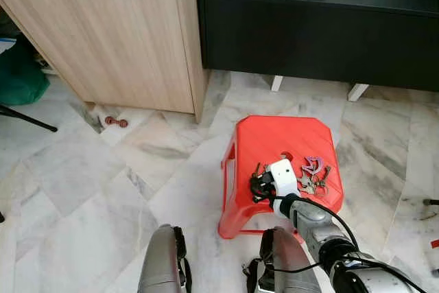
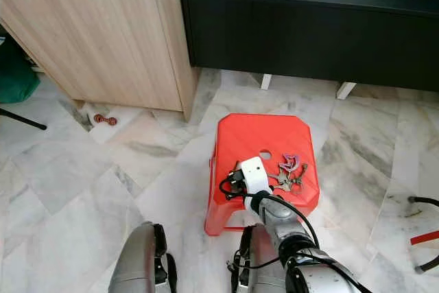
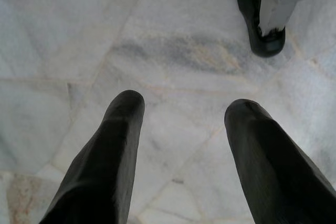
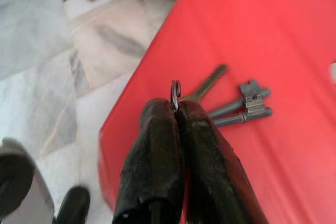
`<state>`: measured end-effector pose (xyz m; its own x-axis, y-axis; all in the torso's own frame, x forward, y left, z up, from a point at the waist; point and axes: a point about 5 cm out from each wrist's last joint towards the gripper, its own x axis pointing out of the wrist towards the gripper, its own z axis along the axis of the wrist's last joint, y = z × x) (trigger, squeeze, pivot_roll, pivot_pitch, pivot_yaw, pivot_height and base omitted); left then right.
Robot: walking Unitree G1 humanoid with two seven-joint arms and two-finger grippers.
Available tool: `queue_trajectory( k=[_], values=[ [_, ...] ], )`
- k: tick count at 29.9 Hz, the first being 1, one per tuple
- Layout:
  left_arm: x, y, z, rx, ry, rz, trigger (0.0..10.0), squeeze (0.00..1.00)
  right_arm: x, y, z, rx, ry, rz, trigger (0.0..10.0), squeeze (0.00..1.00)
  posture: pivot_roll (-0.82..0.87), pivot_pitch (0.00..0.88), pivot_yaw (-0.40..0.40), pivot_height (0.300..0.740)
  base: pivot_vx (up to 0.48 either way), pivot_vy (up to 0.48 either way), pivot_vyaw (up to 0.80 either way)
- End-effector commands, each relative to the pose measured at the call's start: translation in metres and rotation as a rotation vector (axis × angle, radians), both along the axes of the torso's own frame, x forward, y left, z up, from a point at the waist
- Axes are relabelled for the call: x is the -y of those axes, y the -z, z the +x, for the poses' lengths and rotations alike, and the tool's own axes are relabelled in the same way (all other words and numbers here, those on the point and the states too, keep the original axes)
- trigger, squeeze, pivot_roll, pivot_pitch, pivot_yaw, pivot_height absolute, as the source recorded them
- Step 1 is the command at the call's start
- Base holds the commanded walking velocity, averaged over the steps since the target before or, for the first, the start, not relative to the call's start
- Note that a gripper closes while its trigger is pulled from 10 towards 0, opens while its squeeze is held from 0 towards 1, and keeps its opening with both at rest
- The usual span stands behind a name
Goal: Hang keys on a hook
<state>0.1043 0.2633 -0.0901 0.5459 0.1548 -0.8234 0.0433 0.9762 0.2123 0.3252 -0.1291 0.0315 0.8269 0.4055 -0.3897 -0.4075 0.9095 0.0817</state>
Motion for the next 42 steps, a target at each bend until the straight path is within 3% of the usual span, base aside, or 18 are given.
queue_trajectory(
  k=[1,8,11,20,21,22,28,33,36,42],
  values=[
    [0.001,0.006,-0.018,-0.074,-0.008,0.002,10.0,0.00,0.002,-0.001,0.001,0.011,0.039,0.022,0.0,0.00,0.16,0.225,-0.035,0.594,0.000,0.000,0.00],
    [0.005,0.005,-0.005,-0.060,-0.011,-0.001,10.0,0.00,0.009,-0.013,0.008,0.092,0.106,0.048,0.0,0.00,0.15,0.178,-0.049,0.594,0.000,0.000,0.00],
    [0.009,0.004,0.006,-0.046,-0.018,-0.005,10.0,0.00,0.026,-0.022,0.012,0.173,0.220,0.049,0.0,0.00,0.13,0.133,-0.058,0.594,0.000,0.000,0.00],
    [0.014,0.002,0.020,-0.029,-0.028,-0.011,10.0,0.00,0.042,-0.043,0.018,0.333,0.294,0.050,0.0,0.00,0.09,0.073,-0.074,0.594,0.000,0.000,0.00],
    [0.015,0.002,0.022,-0.025,-0.030,-0.012,10.0,0.00,0.044,-0.047,0.019,0.364,0.304,0.047,8.0,0.00,0.09,0.065,-0.077,0.594,0.000,0.000,0.00],
    [0.016,0.001,0.024,-0.023,-0.031,-0.014,10.0,0.00,0.044,-0.051,0.019,0.389,0.307,0.045,10.0,0.00,0.08,0.058,-0.079,0.594,0.000,0.000,0.00],
    [0.020,0.000,0.032,-0.012,-0.035,-0.019,10.0,0.00,0.050,-0.061,0.015,0.475,0.364,0.048,10.0,0.00,0.07,0.029,-0.091,0.594,0.000,0.000,0.00],
    [0.021,-0.001,0.036,-0.004,-0.043,-0.021,10.0,0.00,0.046,-0.067,-0.006,0.540,0.366,0.075,10.0,0.00,0.05,0.018,-0.092,0.594,0.000,0.000,0.00],
    [0.020,-0.002,0.038,0.000,-0.035,-0.031,10.0,0.00,0.052,-0.064,-0.017,0.532,0.413,0.064,10.0,0.00,0.05,0.019,-0.085,0.594,0.000,0.000,0.00],
    [0.020,-0.002,0.040,0.005,-0.037,-0.033,10.0,0.00,0.063,-0.060,-0.018,0.488,0.510,0.070,10.0,0.00,0.06,0.002,-0.081,0.594,0.000,0.000,0.00]
  ],
)
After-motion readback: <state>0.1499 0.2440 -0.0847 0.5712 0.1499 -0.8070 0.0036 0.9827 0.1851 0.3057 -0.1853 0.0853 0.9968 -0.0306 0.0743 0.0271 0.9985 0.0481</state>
